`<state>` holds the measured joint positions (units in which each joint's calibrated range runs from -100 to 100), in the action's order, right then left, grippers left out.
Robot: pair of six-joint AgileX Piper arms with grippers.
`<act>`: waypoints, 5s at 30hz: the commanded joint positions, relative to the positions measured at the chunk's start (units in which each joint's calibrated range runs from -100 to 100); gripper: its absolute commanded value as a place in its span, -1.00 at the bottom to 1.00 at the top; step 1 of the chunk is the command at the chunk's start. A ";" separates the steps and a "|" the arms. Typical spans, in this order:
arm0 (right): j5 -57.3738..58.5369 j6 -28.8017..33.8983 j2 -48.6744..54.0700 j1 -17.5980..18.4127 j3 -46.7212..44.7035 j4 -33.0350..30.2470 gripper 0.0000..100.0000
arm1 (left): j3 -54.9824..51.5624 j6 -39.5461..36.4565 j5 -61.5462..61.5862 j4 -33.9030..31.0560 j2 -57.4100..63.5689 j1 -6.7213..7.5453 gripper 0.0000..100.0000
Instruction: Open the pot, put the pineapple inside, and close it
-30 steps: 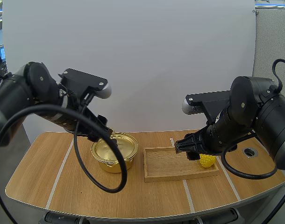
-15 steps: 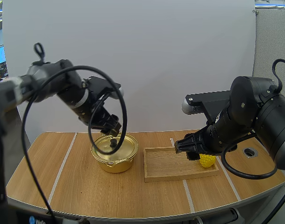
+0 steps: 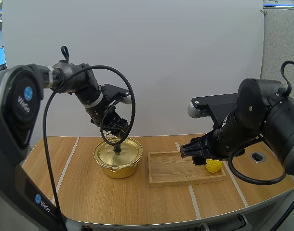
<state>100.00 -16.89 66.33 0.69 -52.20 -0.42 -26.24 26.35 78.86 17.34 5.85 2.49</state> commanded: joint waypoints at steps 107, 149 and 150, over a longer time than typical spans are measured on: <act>-13.62 1.69 -9.40 -2.49 0.58 -2.53 1.00 | 56.99 -5.38 -31.82 -3.93 23.53 0.20 -1.00; -33.49 -21.49 -42.60 -13.54 6.67 5.12 1.00 | 56.99 -5.38 -31.82 -3.93 23.53 0.20 -1.00; -34.01 -21.49 -43.18 -13.54 6.67 5.12 1.00 | 56.99 -5.38 -31.82 -3.93 23.53 0.20 -1.00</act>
<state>67.84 -37.52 24.01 -12.63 -45.92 4.88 30.39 21.50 48.99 13.45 29.36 2.58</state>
